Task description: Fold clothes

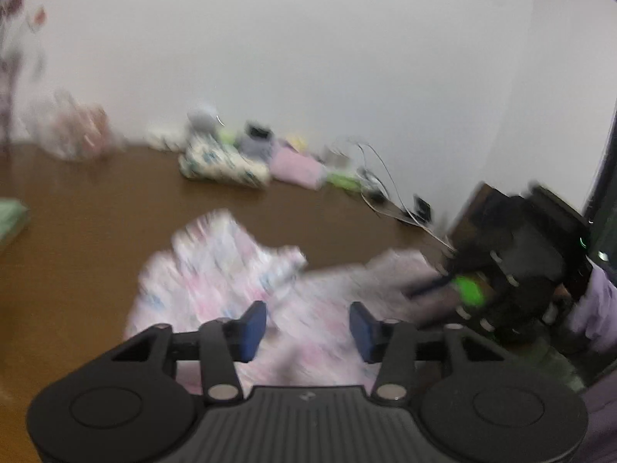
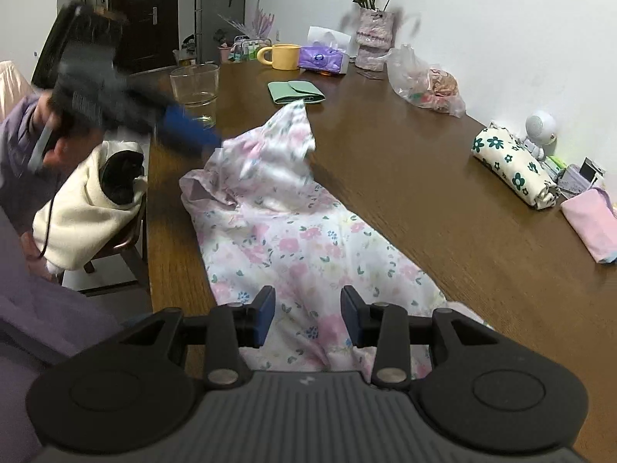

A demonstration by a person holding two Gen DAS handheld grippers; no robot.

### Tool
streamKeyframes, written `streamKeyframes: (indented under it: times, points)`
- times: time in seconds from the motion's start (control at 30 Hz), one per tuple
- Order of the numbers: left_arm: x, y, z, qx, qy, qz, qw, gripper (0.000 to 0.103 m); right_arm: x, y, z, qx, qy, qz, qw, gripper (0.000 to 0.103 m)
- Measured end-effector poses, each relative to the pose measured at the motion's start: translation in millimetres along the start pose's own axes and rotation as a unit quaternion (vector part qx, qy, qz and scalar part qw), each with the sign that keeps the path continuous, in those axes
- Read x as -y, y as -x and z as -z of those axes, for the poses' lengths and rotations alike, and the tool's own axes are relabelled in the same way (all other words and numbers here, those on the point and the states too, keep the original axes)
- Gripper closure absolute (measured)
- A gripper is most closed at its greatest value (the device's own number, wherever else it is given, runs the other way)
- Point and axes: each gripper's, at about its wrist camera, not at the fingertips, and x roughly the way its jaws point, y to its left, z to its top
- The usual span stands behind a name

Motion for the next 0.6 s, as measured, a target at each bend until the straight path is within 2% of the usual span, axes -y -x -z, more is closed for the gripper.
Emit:
streamKeyframes:
  times: [0.07,0.13,0.17,0.2,0.27,0.33,0.47,0.53,0.6]
  points:
    - [-10.3,-11.9,-4.6,-0.011,-0.019,-0.053,0.9983,0.06,-2.2,3.0,3.4,-0.001,-0.001,0.0,1.0,0.065]
    - [-22.6,-38.9,-3.1,-0.048,-0.027,-0.074,0.9957,0.07,-3.4,4.0,7.1,-0.005,-0.008,0.005,1.0,0.065]
    - [-26.6,-52.8,-0.1,-0.069,-0.026,-0.079,0.9942,0.085,-3.5,3.1,8.8,-0.01,-0.014,0.008,1.0,0.065]
    - [-26.9,-63.2,4.1,-0.087,-0.029,-0.08,0.9926,0.09,-2.8,-0.2,10.3,-0.024,-0.025,0.015,0.999,0.066]
    - [-20.9,-76.2,13.2,-0.108,-0.046,-0.076,0.9902,0.091,-0.6,-10.1,13.6,-0.065,-0.051,0.045,0.996,0.068]
    - [-9.1,-78.2,20.7,-0.11,-0.061,-0.062,0.9902,0.091,3.5,-19.2,17.6,-0.099,-0.082,0.071,0.989,0.072]
    - [12.6,-72.8,36.1,-0.114,-0.086,-0.053,0.9883,0.092,19.2,-32.4,18.7,-0.135,-0.093,0.105,0.981,0.072]
    - [25.3,-70.5,41.6,-0.116,-0.101,-0.058,0.9864,0.092,33.4,-41.3,8.8,-0.15,-0.095,0.114,0.977,0.072]
    - [35.1,-68.2,44.4,-0.124,-0.095,-0.047,0.9866,0.092,50.8,-55.8,-6.8,-0.166,-0.09,0.132,0.973,0.072]
